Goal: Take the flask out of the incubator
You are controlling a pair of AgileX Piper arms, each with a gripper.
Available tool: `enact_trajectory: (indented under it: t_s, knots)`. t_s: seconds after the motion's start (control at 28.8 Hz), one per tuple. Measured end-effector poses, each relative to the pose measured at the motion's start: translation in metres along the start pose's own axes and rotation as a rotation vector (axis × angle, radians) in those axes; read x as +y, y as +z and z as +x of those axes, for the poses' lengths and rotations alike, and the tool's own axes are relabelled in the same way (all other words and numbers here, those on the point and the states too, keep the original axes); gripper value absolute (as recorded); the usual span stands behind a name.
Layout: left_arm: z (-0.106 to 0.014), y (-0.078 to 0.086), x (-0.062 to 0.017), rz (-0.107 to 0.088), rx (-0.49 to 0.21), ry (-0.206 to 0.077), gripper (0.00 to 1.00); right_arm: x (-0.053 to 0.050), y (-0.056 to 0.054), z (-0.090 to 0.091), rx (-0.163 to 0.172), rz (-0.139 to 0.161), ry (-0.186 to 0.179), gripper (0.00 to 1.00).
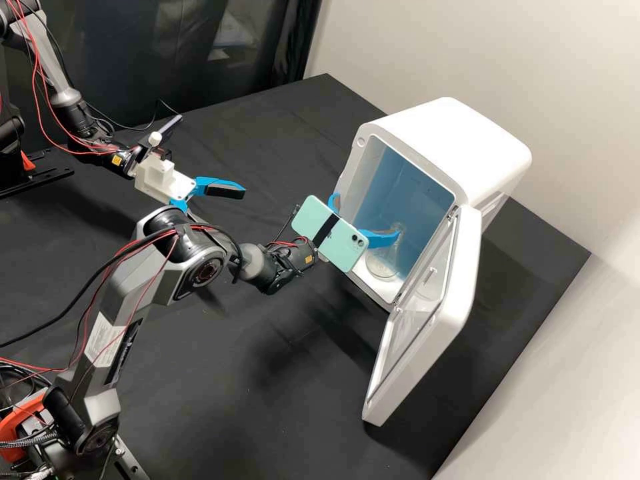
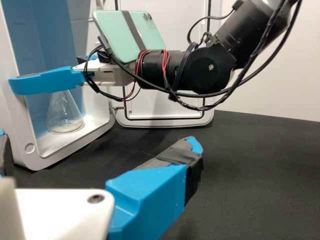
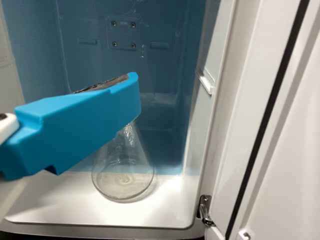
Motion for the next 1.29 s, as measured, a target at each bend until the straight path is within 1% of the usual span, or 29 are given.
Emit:
enact_trajectory:
  t_s: [0.07,0.31,0.38,0.49,0.52,0.56,0.63,0.7,0.73,0.97,1.29]
  knots:
    - [0.000,0.000,0.0000,0.000,0.000,0.000,1.00,-0.001,0.000,0.001,0.004,-0.004,-0.001,1.00]
    - [0.000,0.000,0.0000,0.000,0.000,0.000,1.00,0.000,0.001,0.001,0.011,-0.011,0.003,1.00]
    - [0.000,0.000,0.0000,0.000,0.000,0.000,1.00,0.000,0.001,0.001,0.017,-0.017,-0.001,1.00]
    - [0.000,0.000,0.0000,0.000,0.000,0.000,1.00,-0.001,0.003,-0.001,0.008,-0.016,-0.006,1.00]
    - [0.000,0.000,0.0000,0.000,0.000,0.000,1.00,0.000,0.005,-0.003,-0.003,-0.010,-0.004,1.00]
    - [0.000,0.000,0.0000,0.000,0.000,0.000,1.00,0.000,0.008,-0.005,-0.022,-0.005,-0.014,1.00]
    - [0.000,0.000,0.0000,0.000,0.000,0.000,1.00,0.001,0.012,-0.010,-0.052,0.016,-0.035,1.00]
    - [0.000,0.000,0.0000,0.000,0.000,0.000,1.00,0.002,0.015,-0.016,-0.070,0.036,-0.051,1.00]
    - [0.000,0.000,0.0000,0.000,0.000,0.000,1.00,0.002,0.014,-0.020,-0.074,0.051,-0.053,1.00]
    - [0.000,0.000,0.0000,0.000,0.000,0.000,1.00,0.006,0.011,-0.036,-0.069,0.086,-0.060,1.00]
    - [0.000,0.000,0.0000,0.000,0.000,0.000,1.00,0.006,0.011,-0.035,-0.069,0.086,-0.060,1.00]
